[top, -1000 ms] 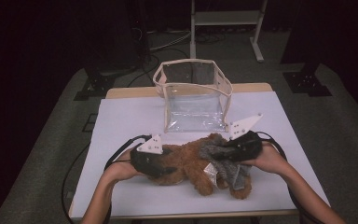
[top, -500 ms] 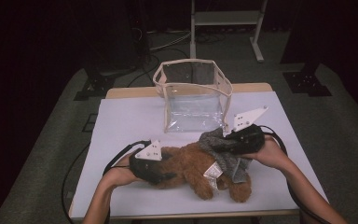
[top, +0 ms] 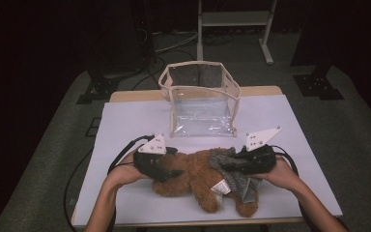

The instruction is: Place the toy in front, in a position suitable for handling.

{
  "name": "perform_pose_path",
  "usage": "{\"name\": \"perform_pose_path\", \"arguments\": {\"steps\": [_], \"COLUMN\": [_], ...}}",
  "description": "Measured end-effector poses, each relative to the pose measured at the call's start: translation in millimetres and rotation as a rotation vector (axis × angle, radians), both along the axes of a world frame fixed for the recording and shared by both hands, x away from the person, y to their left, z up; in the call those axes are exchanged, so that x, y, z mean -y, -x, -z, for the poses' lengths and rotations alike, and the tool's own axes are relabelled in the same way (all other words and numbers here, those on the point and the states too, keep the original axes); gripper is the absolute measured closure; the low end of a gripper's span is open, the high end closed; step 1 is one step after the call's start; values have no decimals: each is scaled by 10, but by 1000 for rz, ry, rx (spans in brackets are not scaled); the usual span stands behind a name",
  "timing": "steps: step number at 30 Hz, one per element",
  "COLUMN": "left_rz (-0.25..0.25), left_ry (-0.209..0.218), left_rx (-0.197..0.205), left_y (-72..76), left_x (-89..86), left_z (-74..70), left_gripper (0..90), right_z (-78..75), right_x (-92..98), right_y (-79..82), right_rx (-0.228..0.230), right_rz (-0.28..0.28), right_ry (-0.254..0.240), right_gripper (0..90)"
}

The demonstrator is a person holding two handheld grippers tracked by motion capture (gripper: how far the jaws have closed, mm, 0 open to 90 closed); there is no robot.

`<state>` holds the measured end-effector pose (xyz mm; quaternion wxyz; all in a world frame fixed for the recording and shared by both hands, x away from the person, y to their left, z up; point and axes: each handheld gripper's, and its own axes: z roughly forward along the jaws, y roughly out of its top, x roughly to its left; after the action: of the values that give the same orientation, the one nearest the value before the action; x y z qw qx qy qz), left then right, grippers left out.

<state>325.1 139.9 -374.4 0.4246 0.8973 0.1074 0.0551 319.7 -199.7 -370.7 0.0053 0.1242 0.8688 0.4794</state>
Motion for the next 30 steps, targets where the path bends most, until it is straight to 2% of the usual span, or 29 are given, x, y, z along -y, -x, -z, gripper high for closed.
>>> {"name": "perform_pose_path", "arguments": {"steps": [1, 5, 10, 12, 14, 18, 19, 25, 30], "left_rz": [21, 32, 49, 47, 45, 36, 35, 14, 10], "left_ry": [31, 21, -16, -26, -32, -7, -6, -4, -4], "left_rx": [-15, -9, 20, 27, 32, 32, 31, 30, 28], "left_y": [28, 82, 141, 162, 169, 170, 165, 153, 143], "left_x": [8, 17, 72, 77, 66, 32, 30, 37, 21], "left_z": [63, 93, 75, 77, 79, 104, 106, 101, 100], "left_gripper": [287, 301, 294, 291, 293, 303, 304, 298, 291], "right_z": [-19, -174, -327, -321, -278, -244, -201, -73, 109], "right_x": [34, 14, -318, -448, -501, -376, -226, 70, 286], "right_y": [20, 26, 16, 24, 46, 58, 80, 198, 319], "right_rx": [-2, 21, 89, 95, 115, 105, 87, 64, 44], "right_rz": [-12, -16, -58, -78, -87, -72, -45, 14, 50], "right_ry": [3, 11, 61, 80, 113, 83, 63, 26, -11], "right_gripper": [743, 742, 740, 739, 738, 739, 739, 739, 740]}}
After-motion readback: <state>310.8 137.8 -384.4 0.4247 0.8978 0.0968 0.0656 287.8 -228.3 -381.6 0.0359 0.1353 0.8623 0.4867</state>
